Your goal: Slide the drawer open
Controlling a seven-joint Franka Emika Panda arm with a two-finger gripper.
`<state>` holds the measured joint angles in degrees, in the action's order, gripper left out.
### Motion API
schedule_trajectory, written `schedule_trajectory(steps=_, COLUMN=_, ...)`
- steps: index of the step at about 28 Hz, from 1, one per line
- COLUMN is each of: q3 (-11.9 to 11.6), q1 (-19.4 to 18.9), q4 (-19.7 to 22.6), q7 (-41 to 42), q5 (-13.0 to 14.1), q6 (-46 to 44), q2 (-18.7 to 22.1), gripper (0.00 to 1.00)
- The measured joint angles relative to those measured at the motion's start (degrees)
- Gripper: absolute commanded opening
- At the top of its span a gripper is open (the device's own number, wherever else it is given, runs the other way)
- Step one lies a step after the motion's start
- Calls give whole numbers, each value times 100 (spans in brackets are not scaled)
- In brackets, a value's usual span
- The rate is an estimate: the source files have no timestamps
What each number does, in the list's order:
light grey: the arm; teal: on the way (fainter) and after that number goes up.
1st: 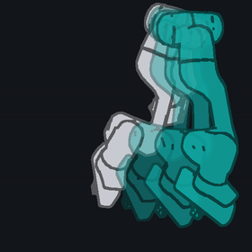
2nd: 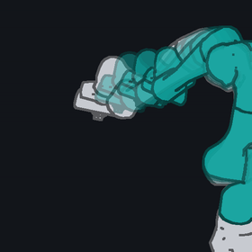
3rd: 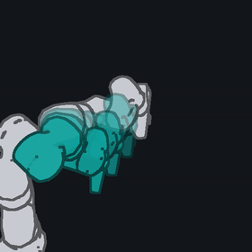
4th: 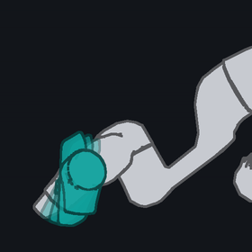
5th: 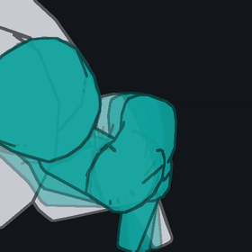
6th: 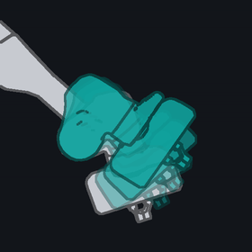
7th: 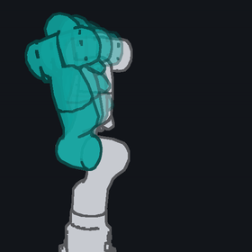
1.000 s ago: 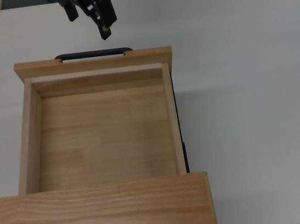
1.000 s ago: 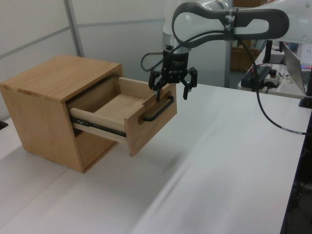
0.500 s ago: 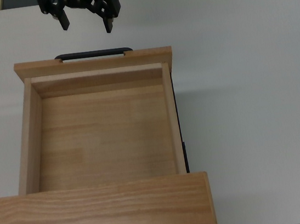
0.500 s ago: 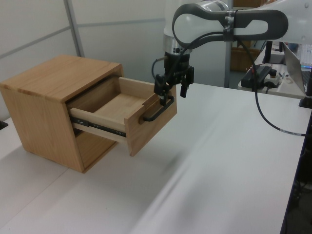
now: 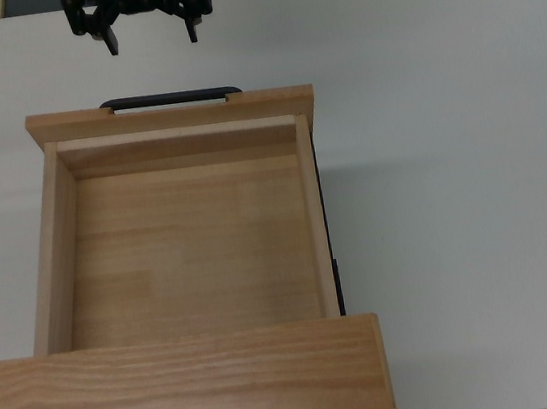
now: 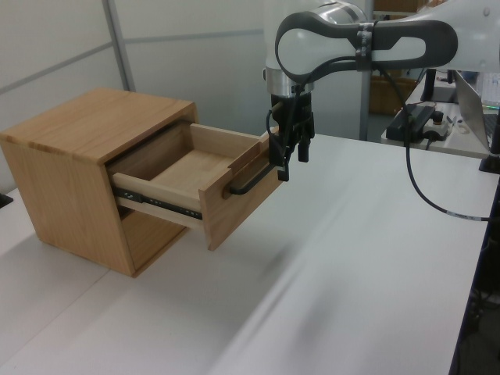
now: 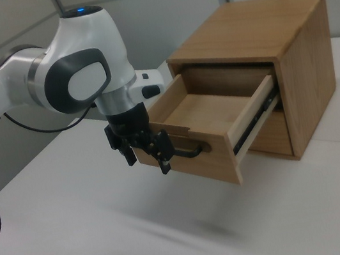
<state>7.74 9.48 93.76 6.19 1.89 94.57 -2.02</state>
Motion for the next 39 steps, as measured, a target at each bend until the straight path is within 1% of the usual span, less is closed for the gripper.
schedule_trajectory(steps=3, q3=0, q1=0, q4=3, q7=228, q5=-11, q6=0, q2=-46, gripper=100)
schedule_trajectory(steps=8, q3=7, q1=-4, q4=0, q7=386, q5=-75, q6=0, q2=-94, gripper=100)
schedule_trajectory(steps=10, q3=14, q1=-7, q4=-6, q7=409, q5=-177, q6=0, q2=-95, gripper=100)
schedule_trajectory(steps=15, q3=47, q1=-42, q4=-51, q7=591, q5=-583, q6=0, q2=-95, gripper=100)
schedule_trajectory(steps=18, q3=53, q1=-89, q4=-113, q7=619, q5=-694, q6=0, q2=-90, gripper=100)
schedule_trajectory(steps=24, q3=57, q1=-97, q4=-233, q7=573, q5=-714, q6=0, q2=-88, gripper=100)
schedule_trajectory(steps=26, q3=57, q1=-92, q4=-267, q7=410, q5=-714, q6=0, q2=-88, gripper=100)
schedule_trajectory(steps=31, q3=57, q1=-97, q4=-350, q7=-298, q5=-713, q6=0, q2=-88, gripper=100)
schedule_trajectory(steps=34, q3=57, q1=-101, q4=-359, q7=-486, q5=-713, q6=0, q2=-88, gripper=100)
schedule_trajectory(steps=39, q3=57, q1=-101, q4=-373, q7=-568, q5=-709, q6=0, q2=-88, gripper=100)
